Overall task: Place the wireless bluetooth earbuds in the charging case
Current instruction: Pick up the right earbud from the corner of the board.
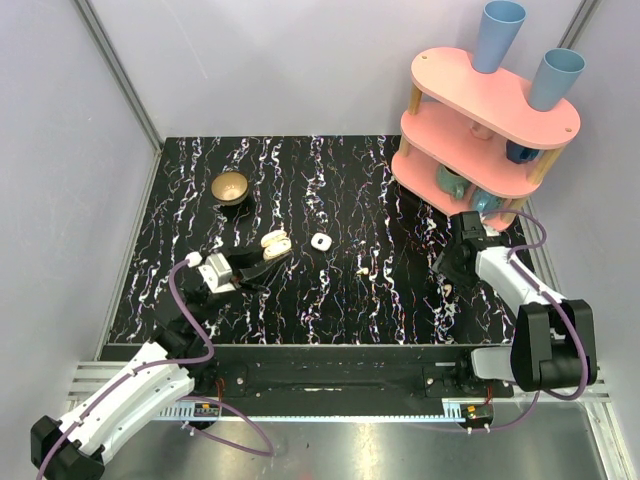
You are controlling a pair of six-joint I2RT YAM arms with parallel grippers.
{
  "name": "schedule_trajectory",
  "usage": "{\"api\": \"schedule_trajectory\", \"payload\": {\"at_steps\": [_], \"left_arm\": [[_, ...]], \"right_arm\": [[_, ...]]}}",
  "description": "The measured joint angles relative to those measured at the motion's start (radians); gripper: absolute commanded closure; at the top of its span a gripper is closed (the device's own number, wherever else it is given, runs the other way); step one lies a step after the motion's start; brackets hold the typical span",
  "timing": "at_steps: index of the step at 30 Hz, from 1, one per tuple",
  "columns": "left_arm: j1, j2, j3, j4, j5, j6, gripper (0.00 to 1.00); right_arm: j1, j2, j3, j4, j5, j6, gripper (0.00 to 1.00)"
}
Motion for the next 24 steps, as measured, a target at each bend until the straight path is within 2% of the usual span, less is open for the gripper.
{"api": "schedule_trajectory", "payload": {"at_steps": [7, 24], "left_arm": [[0.0, 0.0, 0.0, -0.008, -0.001, 0.003, 1.0], [0.0, -0.054, 0.0, -0.056, -0.011, 0.013, 1.0]], "right_arm": [[-0.01, -0.037, -0.008, 0.004, -0.001, 0.011, 0.33], [-0.022, -0.001, -0.008, 0.008, -0.027, -0.019, 0.33]]}}
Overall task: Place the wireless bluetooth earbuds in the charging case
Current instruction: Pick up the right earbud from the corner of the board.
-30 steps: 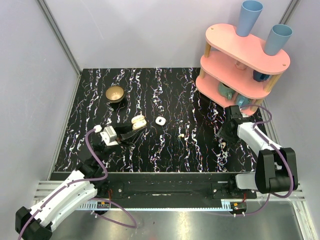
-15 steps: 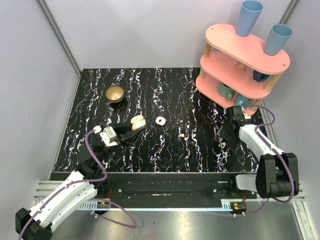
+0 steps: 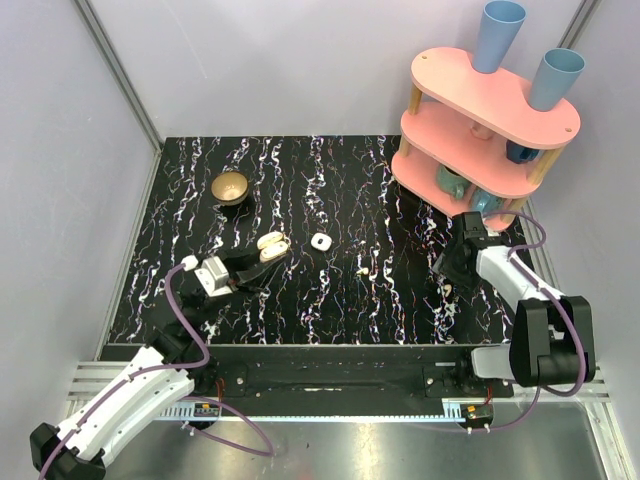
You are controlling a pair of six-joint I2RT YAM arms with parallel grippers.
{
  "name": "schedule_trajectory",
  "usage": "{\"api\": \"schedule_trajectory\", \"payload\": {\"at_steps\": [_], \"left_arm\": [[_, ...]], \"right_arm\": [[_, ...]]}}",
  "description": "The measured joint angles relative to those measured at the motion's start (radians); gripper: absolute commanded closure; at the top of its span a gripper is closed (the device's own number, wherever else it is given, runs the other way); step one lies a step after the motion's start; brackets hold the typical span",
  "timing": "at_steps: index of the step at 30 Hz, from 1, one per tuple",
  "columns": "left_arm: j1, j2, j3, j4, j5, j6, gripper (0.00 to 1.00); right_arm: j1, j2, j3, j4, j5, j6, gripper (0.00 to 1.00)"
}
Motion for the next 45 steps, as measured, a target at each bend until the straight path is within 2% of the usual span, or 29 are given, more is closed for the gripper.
{"api": "schedule_trajectory", "payload": {"at_steps": [10, 21, 24, 32, 45], "left_arm": [[0.0, 0.0, 0.0, -0.009, -0.008, 0.007, 1.0], [0.0, 0.01, 0.0, -0.017, -0.009, 0.007, 1.0], [0.0, 0.01, 0.0, -0.021, -0.013, 0.007, 1.0], [0.0, 0.01, 0.0, -0.023, -0.015, 0.007, 1.0], [0.0, 0.01, 0.0, -0.023, -0.016, 0.007, 1.0]], "right_arm": [[-0.004, 0.055, 0.0, 0.014, -0.003, -0.002, 0.42], [-0.004, 0.079, 0.002, 0.018, 0.001, -0.005, 0.44], [-0.004, 0.083, 0.002, 0.018, 0.001, -0.005, 0.49], [-0.004, 0.099, 0.009, 0.019, 0.002, -0.008, 0.51], [-0.004, 0.104, 0.011, 0.019, 0.001, -0.01, 0.62]]}}
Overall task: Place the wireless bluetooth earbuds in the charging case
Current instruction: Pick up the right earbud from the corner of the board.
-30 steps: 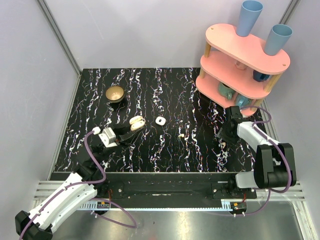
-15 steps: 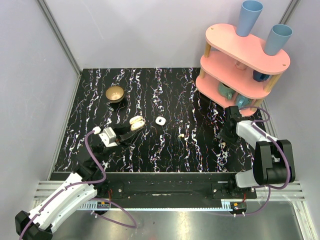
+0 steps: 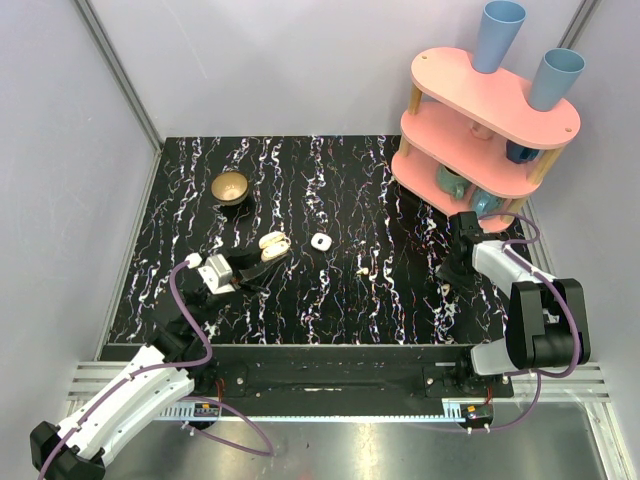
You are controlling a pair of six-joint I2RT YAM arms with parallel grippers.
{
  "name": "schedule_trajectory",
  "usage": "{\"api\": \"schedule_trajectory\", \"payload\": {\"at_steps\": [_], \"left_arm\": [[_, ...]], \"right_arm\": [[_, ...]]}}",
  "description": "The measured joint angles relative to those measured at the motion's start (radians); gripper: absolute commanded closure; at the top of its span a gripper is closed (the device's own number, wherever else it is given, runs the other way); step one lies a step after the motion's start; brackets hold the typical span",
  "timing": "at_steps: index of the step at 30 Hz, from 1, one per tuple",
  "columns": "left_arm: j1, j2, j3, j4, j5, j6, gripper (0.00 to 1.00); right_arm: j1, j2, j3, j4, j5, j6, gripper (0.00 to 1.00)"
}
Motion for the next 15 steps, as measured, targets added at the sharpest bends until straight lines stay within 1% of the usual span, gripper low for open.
{"api": "schedule_trajectory", "payload": {"at_steps": [7, 13, 15], "left_arm": [[0.0, 0.0, 0.0, 0.0, -0.003, 0.0, 1.0], [0.0, 0.0, 0.0, 0.0, -0.006, 0.0, 1.0], [0.0, 0.0, 0.0, 0.0, -0.006, 0.0, 1.0]], "right_arm": [[0.0, 0.0, 0.0, 0.0, -0.006, -0.002, 0.62], [0.0, -0.001, 0.0, 0.0, -0.031, -0.006, 0.57], [0.0, -0.007, 0.0, -0.001, -0.03, -0.013, 0.57]]}}
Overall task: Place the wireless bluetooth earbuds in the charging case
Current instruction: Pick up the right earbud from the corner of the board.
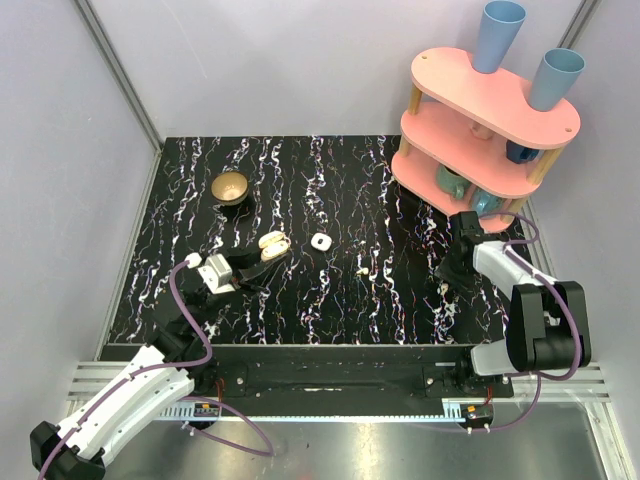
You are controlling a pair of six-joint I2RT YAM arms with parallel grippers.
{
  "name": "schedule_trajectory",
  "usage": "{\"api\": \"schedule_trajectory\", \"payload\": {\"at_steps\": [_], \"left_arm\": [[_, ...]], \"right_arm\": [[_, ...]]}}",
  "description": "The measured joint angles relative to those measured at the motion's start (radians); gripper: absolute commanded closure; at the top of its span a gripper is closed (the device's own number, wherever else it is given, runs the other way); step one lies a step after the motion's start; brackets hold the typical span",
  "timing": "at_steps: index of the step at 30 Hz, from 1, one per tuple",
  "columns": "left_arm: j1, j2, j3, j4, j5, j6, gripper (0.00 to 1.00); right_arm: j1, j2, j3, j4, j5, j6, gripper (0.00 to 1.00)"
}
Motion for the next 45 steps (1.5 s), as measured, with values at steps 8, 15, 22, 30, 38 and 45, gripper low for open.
{"api": "schedule_trajectory", "payload": {"at_steps": [8, 15, 22, 30, 38, 45], "left_arm": [[0.0, 0.0, 0.0, 0.0, 0.0, 0.0, 1.0], [0.0, 0.0, 0.0, -0.002, -0.001, 0.002, 1.0], [0.0, 0.0, 0.0, -0.007, -0.001, 0.002, 1.0], [0.0, 0.0, 0.0, -0.008, -0.006, 0.002, 1.0], [0.0, 0.0, 0.0, -0.008, -0.01, 0.002, 1.0], [0.0, 0.0, 0.0, -0.009, -0.01, 0.002, 1.0]], "right_arm": [[0.0, -0.018, 0.013, 0.0, 0.005, -0.01, 0.57], [0.0, 0.006, 0.019, 0.0, 0.009, -0.012, 0.57], [0.0, 0.029, 0.024, 0.0, 0.012, -0.013, 0.57], [0.0, 0.041, 0.031, 0.0, 0.023, -0.016, 0.59], [0.0, 0.067, 0.035, 0.0, 0.026, -0.023, 0.61], [0.0, 0.08, 0.043, 0.0, 0.017, -0.031, 0.63]]}}
